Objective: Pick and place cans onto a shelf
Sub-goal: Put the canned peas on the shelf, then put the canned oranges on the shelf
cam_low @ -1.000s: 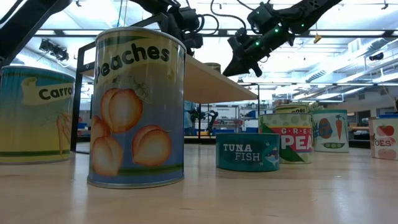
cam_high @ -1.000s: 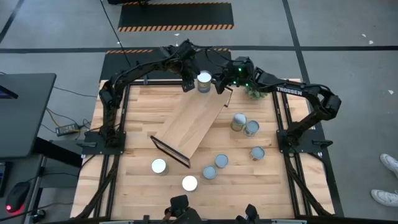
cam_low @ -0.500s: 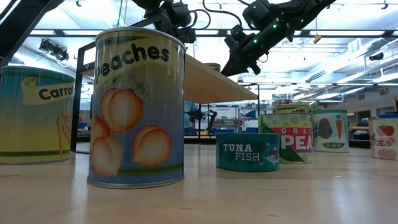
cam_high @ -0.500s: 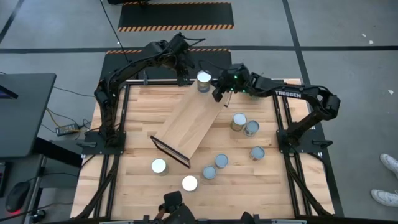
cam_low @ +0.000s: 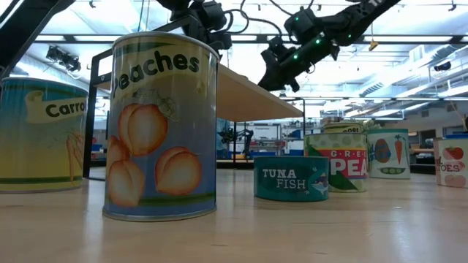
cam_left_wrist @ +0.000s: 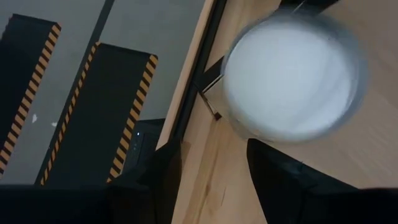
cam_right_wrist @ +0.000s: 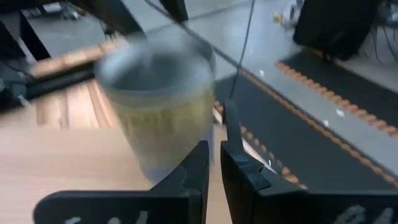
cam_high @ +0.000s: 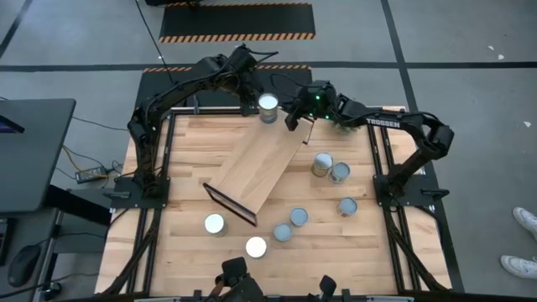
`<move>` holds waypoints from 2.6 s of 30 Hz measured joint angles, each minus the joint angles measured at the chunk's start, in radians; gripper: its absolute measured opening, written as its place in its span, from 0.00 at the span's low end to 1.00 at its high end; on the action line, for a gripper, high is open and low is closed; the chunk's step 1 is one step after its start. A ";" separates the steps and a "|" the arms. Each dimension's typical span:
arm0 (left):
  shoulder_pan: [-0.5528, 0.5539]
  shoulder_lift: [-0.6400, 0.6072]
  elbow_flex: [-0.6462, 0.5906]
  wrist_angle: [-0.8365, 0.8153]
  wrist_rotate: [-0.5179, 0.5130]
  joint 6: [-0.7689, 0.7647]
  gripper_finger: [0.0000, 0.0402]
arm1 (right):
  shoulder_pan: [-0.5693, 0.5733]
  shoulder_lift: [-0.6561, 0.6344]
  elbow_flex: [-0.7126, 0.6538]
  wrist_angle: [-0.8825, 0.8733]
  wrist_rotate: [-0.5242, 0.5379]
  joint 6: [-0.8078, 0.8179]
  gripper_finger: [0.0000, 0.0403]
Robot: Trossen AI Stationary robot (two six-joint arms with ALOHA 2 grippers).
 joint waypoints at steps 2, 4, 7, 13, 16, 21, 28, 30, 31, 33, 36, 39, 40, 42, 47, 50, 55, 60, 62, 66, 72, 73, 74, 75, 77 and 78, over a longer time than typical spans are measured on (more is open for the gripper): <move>0.000 0.000 0.000 0.000 -0.002 -0.009 0.47 | 0.000 0.016 0.012 -0.027 0.001 0.007 0.12; 0.003 0.000 -0.001 -0.001 -0.001 -0.021 0.47 | 0.001 0.024 0.025 -0.040 0.001 0.005 0.11; 0.009 0.000 -0.001 0.001 0.021 -0.022 0.47 | 0.000 0.018 0.045 -0.077 0.020 -0.008 0.10; 0.019 0.000 -0.001 0.018 0.036 -0.020 0.47 | 0.004 0.006 0.113 -0.151 0.020 -0.053 0.06; 0.023 0.000 -0.001 0.022 0.046 0.000 0.47 | 0.009 0.007 0.144 -0.213 0.020 -0.058 0.05; 0.024 0.017 -0.001 0.046 0.059 0.028 0.47 | 0.014 0.002 0.208 -0.355 0.021 -0.065 0.05; 0.024 0.027 -0.002 0.068 0.093 0.016 0.47 | 0.016 -0.028 0.227 -0.440 0.027 -0.065 0.05; 0.021 0.027 -0.002 0.068 0.066 0.016 0.47 | 0.017 -0.042 0.227 -0.469 0.028 -0.066 0.04; 0.019 0.024 -0.002 0.064 0.052 0.016 0.47 | 0.016 -0.051 0.227 -0.481 0.028 -0.064 0.04; 0.019 0.015 -0.002 0.056 0.025 0.013 0.47 | 0.016 -0.074 0.227 -0.508 0.029 -0.058 0.04; 0.017 -0.024 -0.002 0.041 0.019 0.012 0.47 | 0.028 -0.113 0.227 -0.563 0.021 -0.015 0.04; 0.002 -0.064 -0.001 0.010 0.050 0.030 0.47 | 0.060 -0.157 0.227 -0.610 0.011 0.011 0.04; -0.006 -0.076 -0.001 0.005 0.057 0.032 0.47 | 0.071 -0.169 0.227 -0.622 0.008 0.015 0.04; -0.026 -0.100 -0.001 -0.016 0.072 0.028 0.47 | 0.096 -0.194 0.227 -0.665 0.007 0.024 0.04; -0.073 -0.154 -0.001 -0.114 0.071 0.004 0.47 | 0.172 -0.261 0.227 -0.773 0.008 0.066 0.04; -0.091 -0.172 -0.001 -0.173 0.099 -0.042 0.47 | 0.224 -0.284 0.226 -0.853 0.009 0.073 0.04; -0.120 -0.190 -0.001 -0.282 0.190 -0.082 0.47 | 0.290 -0.310 0.225 -0.969 0.019 0.100 0.10; -0.147 -0.208 -0.001 -0.331 0.141 -0.081 0.47 | 0.318 -0.309 0.178 -1.034 -0.017 0.104 0.31; -0.147 -0.215 -0.001 -0.336 0.124 -0.081 0.47 | 0.326 -0.311 0.133 -1.036 -0.050 0.112 0.42; -0.144 -0.231 -0.001 -0.339 0.120 -0.098 0.47 | 0.337 -0.320 0.047 -1.023 -0.076 0.097 0.67; -0.135 -0.258 -0.001 -0.346 0.087 -0.095 0.47 | 0.336 -0.333 -0.072 -0.974 -0.053 0.000 0.96; -0.131 -0.262 -0.001 -0.346 0.079 -0.092 0.47 | 0.334 -0.333 -0.088 -0.963 -0.032 -0.017 0.98; -0.129 -0.268 -0.001 -0.347 0.071 -0.091 0.47 | 0.330 -0.333 -0.103 -0.956 -0.016 -0.036 0.98; -0.126 -0.274 -0.001 -0.347 0.068 -0.092 0.47 | 0.324 -0.333 -0.119 -0.947 -0.005 -0.053 0.97; -0.116 -0.287 -0.001 -0.348 0.067 -0.093 0.47 | 0.312 -0.325 -0.138 -0.926 0.003 -0.066 0.96; -0.111 -0.292 -0.001 -0.348 0.067 -0.093 0.47 | 0.305 -0.320 -0.140 -0.925 0.007 -0.065 0.96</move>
